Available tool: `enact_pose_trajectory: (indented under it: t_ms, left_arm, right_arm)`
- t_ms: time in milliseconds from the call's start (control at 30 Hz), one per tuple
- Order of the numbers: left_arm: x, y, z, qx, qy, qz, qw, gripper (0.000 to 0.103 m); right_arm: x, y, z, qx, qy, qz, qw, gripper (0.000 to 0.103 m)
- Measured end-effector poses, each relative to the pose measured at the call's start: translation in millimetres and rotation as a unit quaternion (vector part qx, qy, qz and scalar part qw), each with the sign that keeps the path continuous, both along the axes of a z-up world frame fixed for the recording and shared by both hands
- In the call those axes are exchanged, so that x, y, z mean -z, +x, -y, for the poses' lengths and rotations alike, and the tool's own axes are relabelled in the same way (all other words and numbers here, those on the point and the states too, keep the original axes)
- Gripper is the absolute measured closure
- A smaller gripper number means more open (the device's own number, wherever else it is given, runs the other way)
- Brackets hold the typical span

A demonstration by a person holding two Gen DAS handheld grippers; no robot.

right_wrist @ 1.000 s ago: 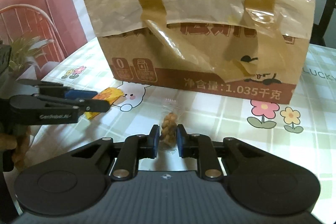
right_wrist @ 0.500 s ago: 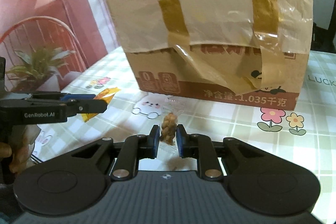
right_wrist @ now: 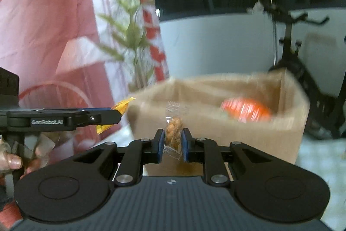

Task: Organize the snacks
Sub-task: 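Lift both packets and carry them over the box, then open both grippers to drop the packets into the box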

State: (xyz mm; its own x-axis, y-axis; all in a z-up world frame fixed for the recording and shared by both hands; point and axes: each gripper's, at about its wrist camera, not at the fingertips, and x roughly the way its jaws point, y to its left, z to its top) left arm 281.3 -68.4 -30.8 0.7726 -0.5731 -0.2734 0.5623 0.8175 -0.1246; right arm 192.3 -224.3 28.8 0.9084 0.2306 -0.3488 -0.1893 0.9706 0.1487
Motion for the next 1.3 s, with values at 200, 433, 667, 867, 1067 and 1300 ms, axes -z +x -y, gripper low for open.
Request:
enact_pose_trajectory:
  t_ms: [200,433,667,867,1067,1300]
  left_arm:
    - [-7.6,42.0,39.8,-0.006,0.030,-0.003,0.9995,0.069]
    - [9.7,78.3,61.9,-0.025,0.064,-0.034,0.9971,0.068]
    - [16.2,79.1,55.8,-0.026,0.076,-0.039,0.9960,0.046]
    - [7.0,62.5,46.8,-0.034,0.077,-0.020,0.9962,0.018]
    - [-6.7,44.4,31.8,-0.044,0.060,-0.017,0.9971,0.009]
    - [-21.7,20.2,11.4,-0.070,0.029,-0.023,0.9969,0.006]
  right_arm:
    - [-15.7,54.5,30.4,0.055,-0.021,-0.002,0.998,0.084]
    - [0.1,84.3,43.8,0.079,-0.044,-0.037,0.995,0.084]
    - [16.3,82.5,49.5,0.087,-0.055,-0.059,0.993,0.082]
    - [13.9,74.8,49.2,0.090,-0.057,-0.058,0.993,0.062]
    - [1.2,60.2,43.5,0.090,-0.056,-0.045,0.993,0.029]
    - [-19.4,33.9,38.7,0.105,-0.037,-0.019,0.994,0.008]
